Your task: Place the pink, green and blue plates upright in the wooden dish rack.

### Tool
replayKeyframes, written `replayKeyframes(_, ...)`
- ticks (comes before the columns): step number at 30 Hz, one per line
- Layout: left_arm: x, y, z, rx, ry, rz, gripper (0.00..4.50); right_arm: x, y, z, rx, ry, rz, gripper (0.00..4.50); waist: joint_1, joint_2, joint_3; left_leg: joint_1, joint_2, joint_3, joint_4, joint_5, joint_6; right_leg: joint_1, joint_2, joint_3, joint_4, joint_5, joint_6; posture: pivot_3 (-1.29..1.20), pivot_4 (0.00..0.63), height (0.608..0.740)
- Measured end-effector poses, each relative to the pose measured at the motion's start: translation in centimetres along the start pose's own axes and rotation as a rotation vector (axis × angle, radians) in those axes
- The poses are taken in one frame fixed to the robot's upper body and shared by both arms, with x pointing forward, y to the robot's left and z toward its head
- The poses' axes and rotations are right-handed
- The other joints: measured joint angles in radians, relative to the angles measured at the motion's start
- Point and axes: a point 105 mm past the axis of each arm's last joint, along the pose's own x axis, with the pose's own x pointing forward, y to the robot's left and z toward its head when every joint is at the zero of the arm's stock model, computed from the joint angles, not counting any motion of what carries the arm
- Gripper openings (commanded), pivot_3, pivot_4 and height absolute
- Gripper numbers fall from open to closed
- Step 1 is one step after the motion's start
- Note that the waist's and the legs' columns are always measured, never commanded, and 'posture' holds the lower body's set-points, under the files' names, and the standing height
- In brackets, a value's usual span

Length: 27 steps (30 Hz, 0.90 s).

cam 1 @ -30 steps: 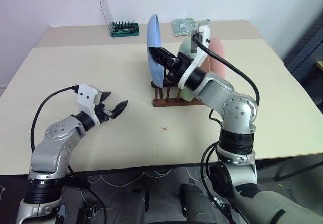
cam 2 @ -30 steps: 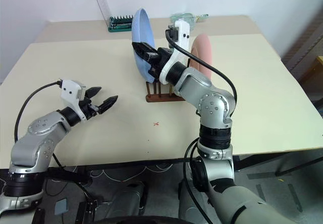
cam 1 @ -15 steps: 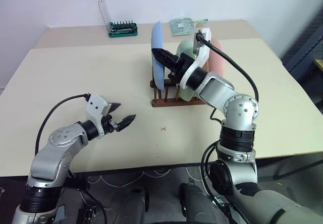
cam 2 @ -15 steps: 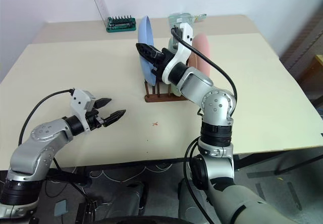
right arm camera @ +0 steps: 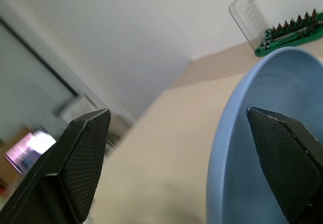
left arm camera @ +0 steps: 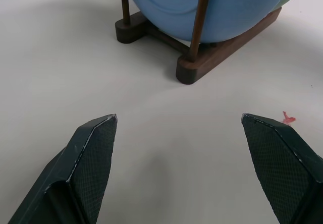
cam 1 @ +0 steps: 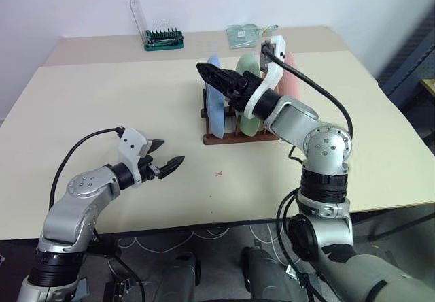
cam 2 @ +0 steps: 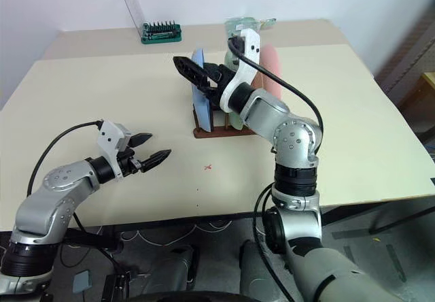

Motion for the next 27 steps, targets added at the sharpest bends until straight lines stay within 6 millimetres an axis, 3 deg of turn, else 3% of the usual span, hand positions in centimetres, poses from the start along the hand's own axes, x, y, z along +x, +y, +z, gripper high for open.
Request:
replayKeyframes(5,0.1,-0.1,-0.1,-0.003,-0.001,-0.002,4.06,-0.2,1.3,1.8,-0.238,0.008,0.043,4.37,0.0,0.0,0.0,0.0,0.0,0.0,0.0,0.0,0.0,0.0,0.0,0.0,0.0,0.0,0.0,0.0,0.15,0.74)
replayKeyframes(11,0.3,-0.5,-0.5,-0.014,0.003,-0.012,4.06,-1.9,0.8,3.1,-0.479,0.049,0.053,4.37,0.006,0.0,0.0,0.0,0.0,0.0,0.0,0.0,0.0,0.001,0.0,0.0,-0.002,0.0,0.0,0.0,0.15,0.74)
replayKeyframes(17,0.7,-0.9,-0.8,-0.019,0.011,-0.045,4.06,-6.8,-1.4,4.7,-0.648,0.068,0.007,4.37,0.022,0.0,0.0,-0.001,0.0,0.001,0.0,-0.001,0.001,0.001,-0.001,0.0,-0.003,0.0,0.0,0.0,0.15,0.74)
replayKeyframes(22,1.0,-0.4,-1.4,-0.015,0.032,-0.05,4.06,-14.8,-5.2,7.1,-0.751,0.128,-0.183,4.37,0.038,0.0,0.0,-0.001,-0.001,0.004,0.004,-0.003,0.005,0.004,-0.003,-0.001,-0.006,-0.001,0.001,0.0,0.15,0.74)
replayKeyframes(24,1.4,-0.5,-1.6,-0.011,0.038,-0.067,4.06,-17.1,-6.1,6.2,-0.741,0.181,-0.217,4.37,0.036,0.0,0.0,-0.001,0.0,0.004,0.004,-0.003,0.005,0.005,-0.003,-0.001,-0.006,-0.001,0.001,0.0,0.15,0.74)
replayKeyframes(27,1.9,-0.3,-1.3,0.003,0.026,-0.073,4.06,-19.1,-7.0,4.2,-0.682,0.24,-0.232,4.37,0.027,0.0,0.0,0.0,0.001,0.005,0.004,-0.003,0.005,0.005,-0.002,0.0,-0.005,-0.001,0.001,0.0,0.15,0.74)
